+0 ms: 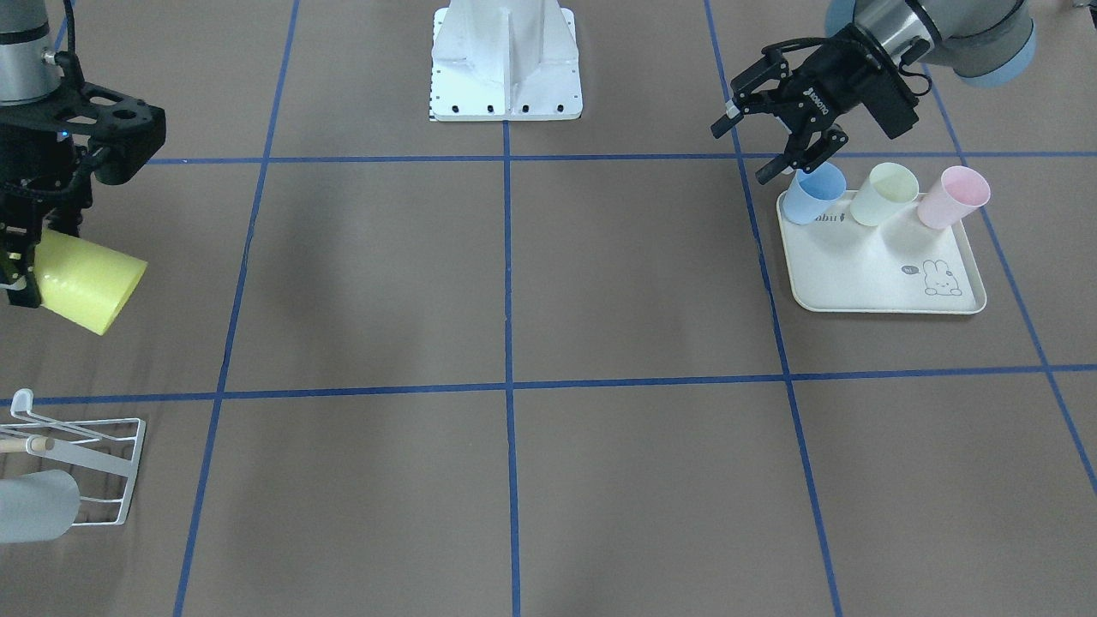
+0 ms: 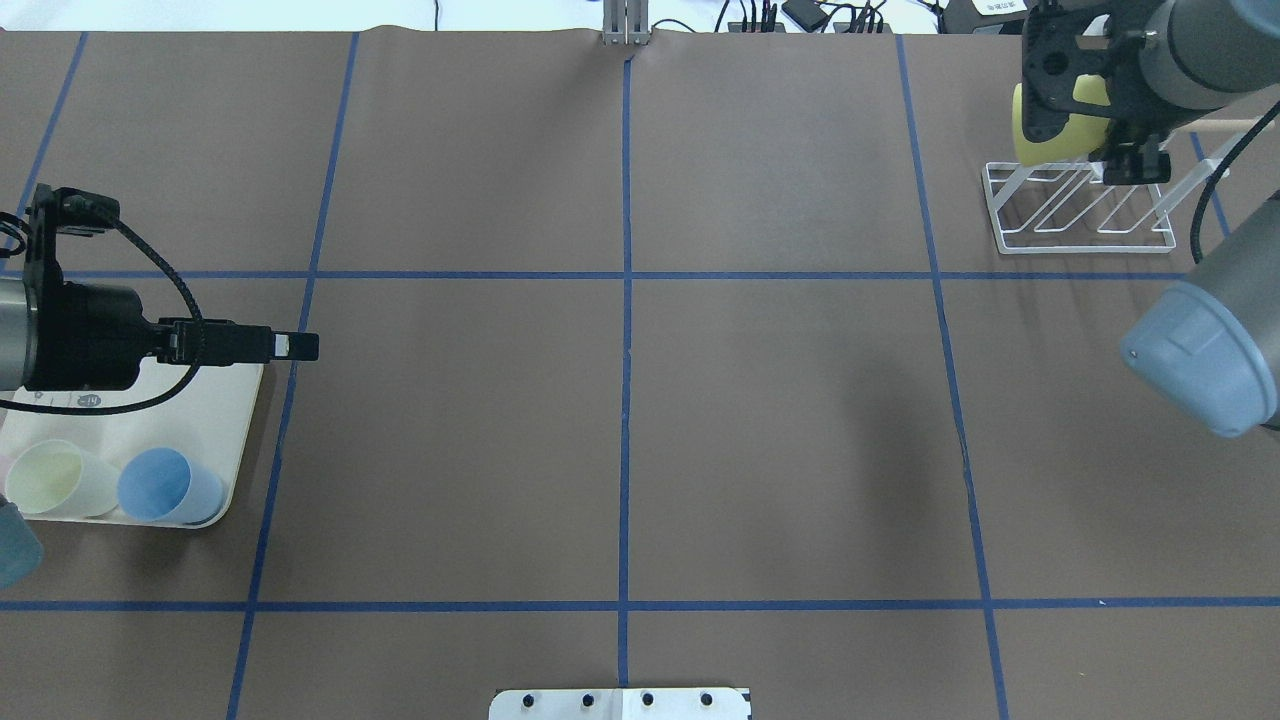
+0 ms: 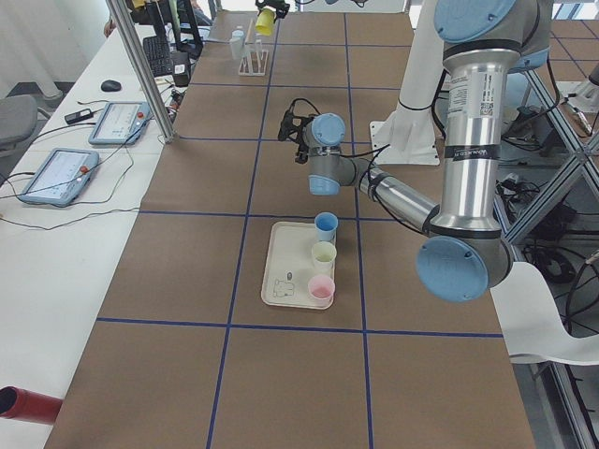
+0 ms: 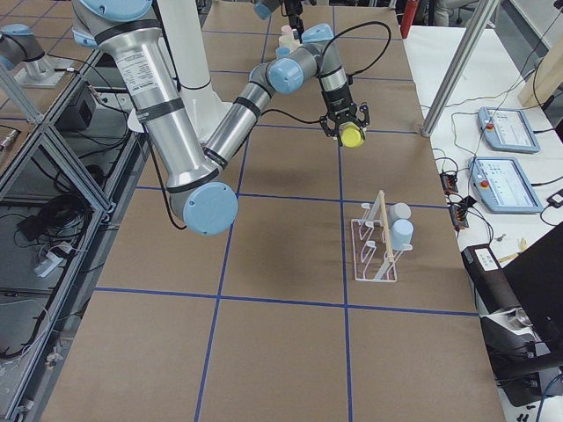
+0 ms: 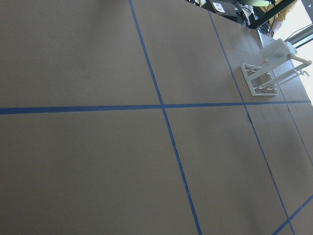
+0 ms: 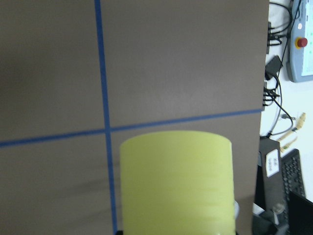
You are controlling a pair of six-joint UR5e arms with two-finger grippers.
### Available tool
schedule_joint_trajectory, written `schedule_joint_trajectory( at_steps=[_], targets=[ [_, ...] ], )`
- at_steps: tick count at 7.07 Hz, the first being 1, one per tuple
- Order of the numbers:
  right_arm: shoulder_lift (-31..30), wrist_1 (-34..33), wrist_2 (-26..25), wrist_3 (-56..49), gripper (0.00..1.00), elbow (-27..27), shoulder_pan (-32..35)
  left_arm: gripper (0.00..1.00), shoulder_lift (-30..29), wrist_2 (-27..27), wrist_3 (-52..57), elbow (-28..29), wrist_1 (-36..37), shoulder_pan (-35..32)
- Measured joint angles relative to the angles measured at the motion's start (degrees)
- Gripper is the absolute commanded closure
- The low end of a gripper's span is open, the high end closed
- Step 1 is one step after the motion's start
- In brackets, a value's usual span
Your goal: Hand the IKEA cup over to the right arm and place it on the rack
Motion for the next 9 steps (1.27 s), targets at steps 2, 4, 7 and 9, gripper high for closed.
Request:
schedule_joint_trajectory(
  at_steps=[2,4,7,9],
  targets=[
    [-3.5,0.2,-10.1,-14.6,1.0,-0.7,0.8,0.0,0.0,0.1,0.0,0.0,0.0,0.1],
    [-6.2,1.6,-17.4,-20.5,1.0,-4.1,0.9,0.0,-0.1,0.2,-0.1,0.0,-0.1,0.2],
    [-10.1,14.6,-20.1,-20.8,1.0,-11.9,0.2,0.0,-0.2,0.3,-0.1,0.0,-0.2,0.2],
    [-10.4,16.7,-21.5,-19.3,1.0,-14.8,-1.9,0.0,-0.3,0.3,-0.1,0.0,-0.2,0.2]
  ],
)
